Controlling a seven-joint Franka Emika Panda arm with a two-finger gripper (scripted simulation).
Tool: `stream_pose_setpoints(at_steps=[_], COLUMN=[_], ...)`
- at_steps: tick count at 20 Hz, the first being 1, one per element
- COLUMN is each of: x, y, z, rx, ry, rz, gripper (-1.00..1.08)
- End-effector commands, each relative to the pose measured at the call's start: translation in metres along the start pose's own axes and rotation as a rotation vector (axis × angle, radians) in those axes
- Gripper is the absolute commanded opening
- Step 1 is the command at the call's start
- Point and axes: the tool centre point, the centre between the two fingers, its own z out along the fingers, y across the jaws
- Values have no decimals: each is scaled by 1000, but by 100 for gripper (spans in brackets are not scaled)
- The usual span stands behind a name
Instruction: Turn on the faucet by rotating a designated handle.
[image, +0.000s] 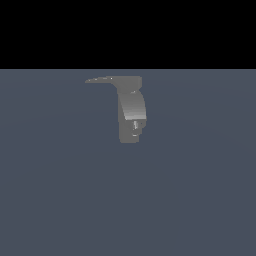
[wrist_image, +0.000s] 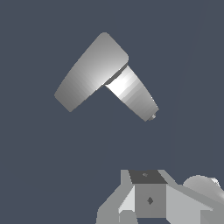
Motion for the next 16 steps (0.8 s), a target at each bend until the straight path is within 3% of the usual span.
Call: stream_pose_setpoints(at_steps=[1, 16], x=[13, 82], y=[-14, -89], z=[8, 77], rx=[1, -11], ry=[-1, 20], rz=[68, 461], gripper=[-100, -100])
